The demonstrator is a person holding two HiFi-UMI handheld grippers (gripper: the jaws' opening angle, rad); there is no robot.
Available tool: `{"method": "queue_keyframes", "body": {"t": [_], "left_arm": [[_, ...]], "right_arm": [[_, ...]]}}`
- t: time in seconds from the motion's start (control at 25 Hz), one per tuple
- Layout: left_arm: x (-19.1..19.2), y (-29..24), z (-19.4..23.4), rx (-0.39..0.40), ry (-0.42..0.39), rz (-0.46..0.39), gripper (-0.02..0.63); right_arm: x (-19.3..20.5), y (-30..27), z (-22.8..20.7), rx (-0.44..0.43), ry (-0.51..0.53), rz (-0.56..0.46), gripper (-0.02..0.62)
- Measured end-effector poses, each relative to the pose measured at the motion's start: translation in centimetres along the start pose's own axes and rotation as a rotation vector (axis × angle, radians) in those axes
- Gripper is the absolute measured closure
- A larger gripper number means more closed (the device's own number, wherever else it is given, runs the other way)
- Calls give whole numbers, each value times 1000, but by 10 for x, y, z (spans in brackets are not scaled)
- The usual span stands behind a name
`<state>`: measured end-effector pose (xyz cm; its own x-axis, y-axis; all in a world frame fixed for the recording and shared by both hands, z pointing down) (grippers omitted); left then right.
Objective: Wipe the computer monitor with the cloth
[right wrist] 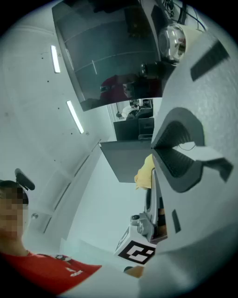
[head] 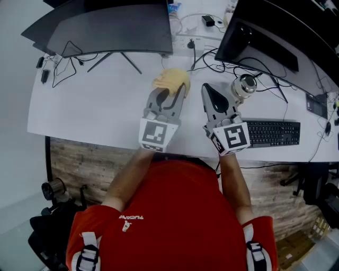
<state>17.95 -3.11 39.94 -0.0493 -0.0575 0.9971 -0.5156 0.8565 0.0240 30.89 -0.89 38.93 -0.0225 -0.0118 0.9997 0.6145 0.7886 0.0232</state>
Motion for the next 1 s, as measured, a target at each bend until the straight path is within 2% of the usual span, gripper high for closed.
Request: {"method": "queue_keyframes", "body": {"t": [0.32, 1.0], "left_arm": [[21, -15, 13, 3, -1, 32, 551], [104, -85, 42, 16, -28, 176, 551]], "right_arm": [[6, -11, -5, 16, -34, -2, 592], [26, -33, -34, 65, -55, 77, 592]]}}
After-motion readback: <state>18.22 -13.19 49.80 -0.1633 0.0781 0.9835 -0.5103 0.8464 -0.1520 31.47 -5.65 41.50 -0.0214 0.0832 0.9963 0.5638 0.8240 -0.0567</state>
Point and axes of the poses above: the fingertips, and each gripper's own axes: y backward along the fingers, z to its left, x out of its underside, the point moved 6 cm from there along y, backward along the fingers, and after that the axes turned 8 degrees about -x, right-handed, at the moved point
